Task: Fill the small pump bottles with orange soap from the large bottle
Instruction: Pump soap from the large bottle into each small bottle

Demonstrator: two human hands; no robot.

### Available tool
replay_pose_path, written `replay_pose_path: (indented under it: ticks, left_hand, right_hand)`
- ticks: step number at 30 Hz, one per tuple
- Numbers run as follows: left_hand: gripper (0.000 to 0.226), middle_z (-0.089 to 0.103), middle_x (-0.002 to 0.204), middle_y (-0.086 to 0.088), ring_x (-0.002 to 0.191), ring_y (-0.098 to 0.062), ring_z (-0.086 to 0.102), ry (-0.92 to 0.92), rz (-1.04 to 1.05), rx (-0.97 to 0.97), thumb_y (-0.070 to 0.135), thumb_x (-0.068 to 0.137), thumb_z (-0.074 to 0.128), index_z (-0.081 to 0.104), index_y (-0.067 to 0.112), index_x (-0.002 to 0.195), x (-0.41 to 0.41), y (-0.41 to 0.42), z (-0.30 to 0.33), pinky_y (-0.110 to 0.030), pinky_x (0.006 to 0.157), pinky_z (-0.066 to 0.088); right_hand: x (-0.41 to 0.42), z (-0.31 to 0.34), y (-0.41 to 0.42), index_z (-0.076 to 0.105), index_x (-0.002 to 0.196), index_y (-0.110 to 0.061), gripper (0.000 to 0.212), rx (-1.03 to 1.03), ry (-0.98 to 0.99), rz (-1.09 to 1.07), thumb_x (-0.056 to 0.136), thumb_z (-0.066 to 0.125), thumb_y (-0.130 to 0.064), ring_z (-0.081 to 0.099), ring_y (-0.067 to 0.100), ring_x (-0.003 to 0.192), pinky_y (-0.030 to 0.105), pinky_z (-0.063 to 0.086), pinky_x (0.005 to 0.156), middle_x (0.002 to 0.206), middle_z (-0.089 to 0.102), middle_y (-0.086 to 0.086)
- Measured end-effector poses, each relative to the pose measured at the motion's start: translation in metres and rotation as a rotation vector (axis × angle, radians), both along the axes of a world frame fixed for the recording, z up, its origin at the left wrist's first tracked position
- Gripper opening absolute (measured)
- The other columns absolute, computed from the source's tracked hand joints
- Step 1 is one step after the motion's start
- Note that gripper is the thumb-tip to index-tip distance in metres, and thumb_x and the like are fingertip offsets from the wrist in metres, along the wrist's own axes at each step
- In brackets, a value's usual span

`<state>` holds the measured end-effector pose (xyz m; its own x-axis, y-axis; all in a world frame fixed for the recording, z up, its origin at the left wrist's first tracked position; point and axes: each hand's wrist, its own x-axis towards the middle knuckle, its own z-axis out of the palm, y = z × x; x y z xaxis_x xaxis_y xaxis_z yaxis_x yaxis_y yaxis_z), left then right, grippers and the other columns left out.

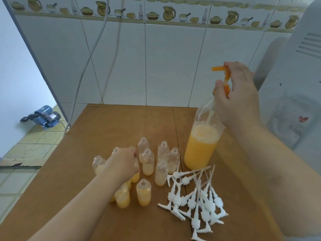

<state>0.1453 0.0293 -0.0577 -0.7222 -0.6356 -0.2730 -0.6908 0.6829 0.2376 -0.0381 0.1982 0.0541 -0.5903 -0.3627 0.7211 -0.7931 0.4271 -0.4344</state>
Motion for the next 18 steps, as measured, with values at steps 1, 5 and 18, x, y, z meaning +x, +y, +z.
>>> replay_pose_path:
  ticks: [1, 5, 18]
  left_hand:
    - [0.035, 0.046, 0.099, 0.002, 0.090, -0.016, 0.053, 0.006, 0.002, 0.005, 0.029, 0.088, 0.061, 0.049, 0.020, 0.120, -0.001, 0.000, -0.002, -0.025, 0.075, 0.046]
    - [0.029, 0.049, 0.101, 0.006, 0.101, -0.017, 0.051, 0.107, -0.027, -0.136, 0.034, 0.090, 0.055, 0.050, 0.022, 0.116, 0.002, 0.009, -0.001, -0.029, 0.081, 0.047]
    - [0.064, 0.052, 0.120, -0.003, 0.115, -0.025, 0.048, 0.090, -0.183, -0.283, 0.025, 0.090, 0.057, 0.023, 0.015, 0.143, -0.035, 0.071, -0.024, -0.029, 0.075, 0.039]
  right_hand:
    - [-0.001, 0.000, 0.000, 0.041, 0.136, -0.011, 0.041, -0.002, -0.002, -0.001, 0.097, 0.043, -0.021, 0.036, 0.017, 0.131, 0.049, 0.027, 0.112, 0.138, 0.043, 0.004]
    - [-0.001, 0.000, -0.001, 0.043, 0.136, -0.011, 0.040, -0.009, -0.003, 0.001, 0.097, 0.043, -0.021, 0.036, 0.016, 0.130, 0.049, 0.027, 0.112, 0.137, 0.044, 0.004]
    - [-0.004, -0.003, -0.002, 0.045, 0.133, -0.010, 0.038, -0.028, 0.025, -0.008, 0.097, 0.040, -0.021, 0.037, 0.015, 0.128, 0.048, 0.023, 0.114, 0.136, 0.046, 0.004]
